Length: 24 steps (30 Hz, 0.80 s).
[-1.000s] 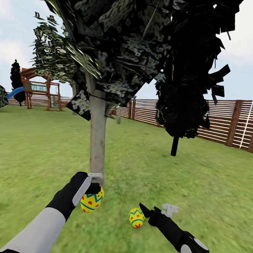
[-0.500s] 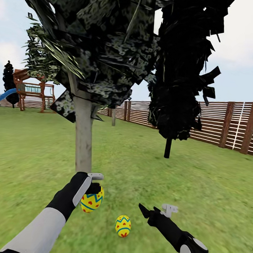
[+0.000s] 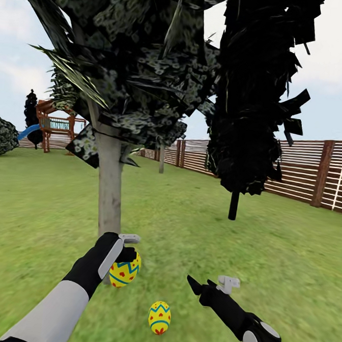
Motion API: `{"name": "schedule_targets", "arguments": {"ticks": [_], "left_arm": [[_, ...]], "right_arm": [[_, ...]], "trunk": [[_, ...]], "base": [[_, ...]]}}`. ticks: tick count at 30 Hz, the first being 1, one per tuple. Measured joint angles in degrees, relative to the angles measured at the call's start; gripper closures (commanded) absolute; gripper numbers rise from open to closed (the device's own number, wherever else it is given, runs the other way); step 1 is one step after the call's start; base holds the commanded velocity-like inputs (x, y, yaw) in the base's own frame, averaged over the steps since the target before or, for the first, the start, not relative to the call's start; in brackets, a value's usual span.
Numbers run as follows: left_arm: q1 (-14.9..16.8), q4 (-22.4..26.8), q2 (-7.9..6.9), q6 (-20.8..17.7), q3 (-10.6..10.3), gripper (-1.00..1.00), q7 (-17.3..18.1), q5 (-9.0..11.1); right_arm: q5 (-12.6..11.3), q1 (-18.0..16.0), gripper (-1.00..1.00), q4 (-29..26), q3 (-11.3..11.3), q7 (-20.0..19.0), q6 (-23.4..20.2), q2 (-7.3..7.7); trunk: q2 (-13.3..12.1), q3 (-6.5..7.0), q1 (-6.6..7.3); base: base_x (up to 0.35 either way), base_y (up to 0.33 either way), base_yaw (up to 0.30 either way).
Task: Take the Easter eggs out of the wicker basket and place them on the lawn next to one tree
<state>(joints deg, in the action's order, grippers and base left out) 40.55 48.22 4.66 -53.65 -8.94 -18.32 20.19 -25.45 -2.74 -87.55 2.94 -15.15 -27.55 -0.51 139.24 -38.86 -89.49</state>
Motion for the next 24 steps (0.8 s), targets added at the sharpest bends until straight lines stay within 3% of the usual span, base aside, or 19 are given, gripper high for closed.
{"name": "schedule_targets", "arguments": {"ticks": [12, 24], "left_arm": [[0.0, 0.0, 0.08, 0.0, 0.0, 1.0, 0.0, 0.0], [0.0, 0.0, 0.1, 0.0, 0.0, 1.0, 0.0, 0.2]], "right_arm": [[0.0, 0.0, -1.0, 0.0, 0.0, 0.0, 0.0, 0.0], [0.1, 0.0, -1.0, 0.0, 0.1, 0.0, -0.1, 0.0]], "trunk": [[0.0, 0.87, -0.01], [0.0, 1.75, -0.01]], "base": [[0.152, -0.286, 0.208], [0.154, -0.204, 0.209]]}}
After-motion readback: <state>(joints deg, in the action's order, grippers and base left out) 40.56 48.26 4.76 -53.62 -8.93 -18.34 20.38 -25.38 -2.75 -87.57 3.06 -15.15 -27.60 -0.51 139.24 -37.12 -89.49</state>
